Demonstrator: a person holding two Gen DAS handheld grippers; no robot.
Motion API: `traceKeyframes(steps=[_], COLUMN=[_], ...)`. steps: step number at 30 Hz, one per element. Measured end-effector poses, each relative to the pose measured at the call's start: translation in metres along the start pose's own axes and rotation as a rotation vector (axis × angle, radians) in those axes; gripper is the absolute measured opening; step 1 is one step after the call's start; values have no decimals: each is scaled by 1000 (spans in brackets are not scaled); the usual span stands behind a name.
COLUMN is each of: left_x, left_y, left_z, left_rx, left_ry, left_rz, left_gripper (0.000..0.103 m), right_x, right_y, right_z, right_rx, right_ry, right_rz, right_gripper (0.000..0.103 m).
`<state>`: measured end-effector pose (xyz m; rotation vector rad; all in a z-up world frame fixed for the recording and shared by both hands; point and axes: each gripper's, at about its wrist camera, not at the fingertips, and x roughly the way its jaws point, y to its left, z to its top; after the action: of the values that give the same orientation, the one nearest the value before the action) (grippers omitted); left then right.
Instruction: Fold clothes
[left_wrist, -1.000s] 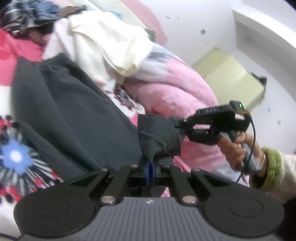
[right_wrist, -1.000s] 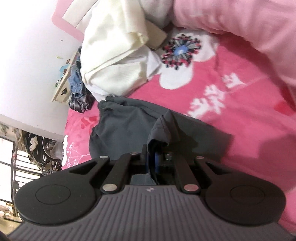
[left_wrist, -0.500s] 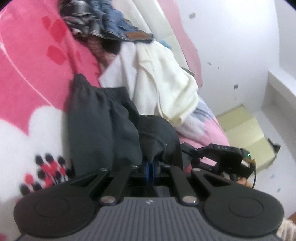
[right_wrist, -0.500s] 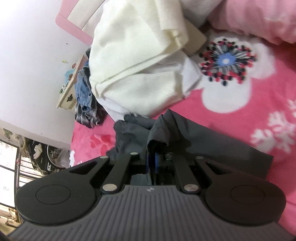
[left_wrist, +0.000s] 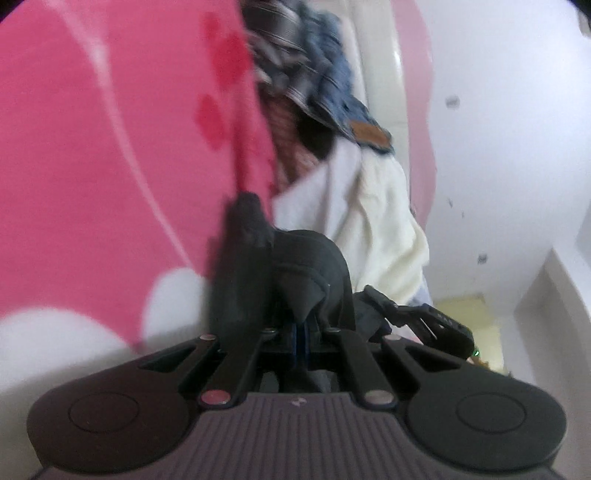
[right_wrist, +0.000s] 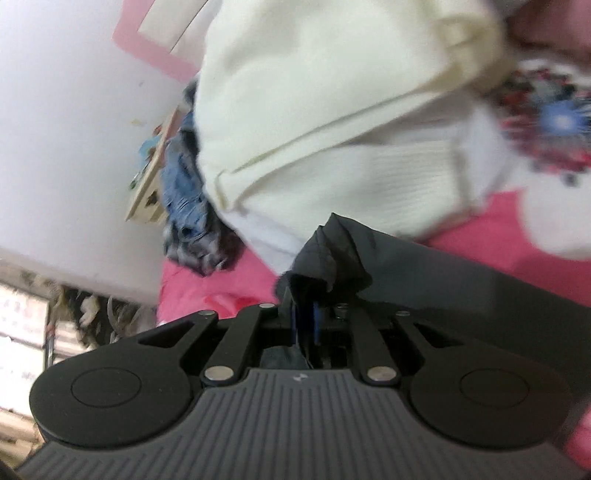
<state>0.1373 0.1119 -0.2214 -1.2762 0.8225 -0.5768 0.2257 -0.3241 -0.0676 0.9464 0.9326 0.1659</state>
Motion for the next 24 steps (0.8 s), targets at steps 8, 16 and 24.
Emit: traceKeyframes(steps=[8, 16, 24], left_x=[-6, -7, -30], left_y=[23, 27, 6], left_z=[3, 4, 5], left_rx=[-87, -127, -116], left_ry=[-32, -45, -110], left_rz=[-44, -61, 33], left_gripper=[4, 6, 55], right_x=[14, -33, -98], right_y=[-1, -33, -121], right_z=[19, 8, -54], right_rx=[26, 15, 80], right_ry=[-22, -70, -37], right_rz=[159, 159, 82], right_gripper=[51, 55, 57])
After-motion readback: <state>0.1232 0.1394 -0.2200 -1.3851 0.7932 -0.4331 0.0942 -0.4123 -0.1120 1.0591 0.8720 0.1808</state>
